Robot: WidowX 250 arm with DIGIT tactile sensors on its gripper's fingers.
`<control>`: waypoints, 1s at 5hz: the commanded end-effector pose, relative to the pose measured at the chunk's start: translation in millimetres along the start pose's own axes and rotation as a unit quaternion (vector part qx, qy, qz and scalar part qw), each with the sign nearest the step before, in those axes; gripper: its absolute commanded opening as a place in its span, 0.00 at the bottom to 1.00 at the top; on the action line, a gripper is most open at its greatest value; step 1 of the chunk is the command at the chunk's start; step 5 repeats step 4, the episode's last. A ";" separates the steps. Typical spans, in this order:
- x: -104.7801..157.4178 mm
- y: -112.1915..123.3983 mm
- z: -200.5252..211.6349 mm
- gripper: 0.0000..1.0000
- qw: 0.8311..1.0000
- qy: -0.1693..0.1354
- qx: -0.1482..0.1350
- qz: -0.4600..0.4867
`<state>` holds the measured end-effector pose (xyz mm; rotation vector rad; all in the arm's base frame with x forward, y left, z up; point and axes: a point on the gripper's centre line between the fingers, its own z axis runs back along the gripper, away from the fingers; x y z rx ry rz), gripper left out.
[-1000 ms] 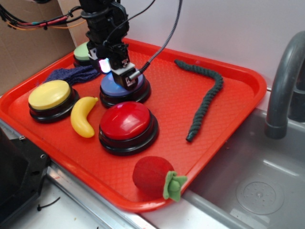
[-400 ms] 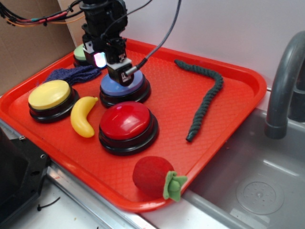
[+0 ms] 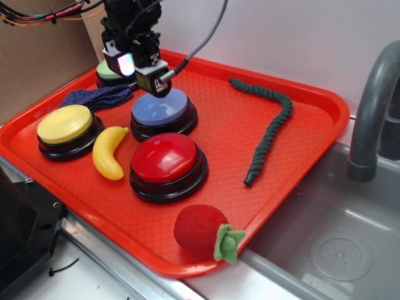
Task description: Push the purple button.
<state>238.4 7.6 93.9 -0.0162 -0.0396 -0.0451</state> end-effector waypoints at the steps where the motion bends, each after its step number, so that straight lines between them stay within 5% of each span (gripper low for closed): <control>1: 6.2 6.2 24.4 1.00 0.999 -0.045 -0.002 0.010; 5: 0.2 4.7 44.3 1.00 0.998 -0.058 0.005 0.024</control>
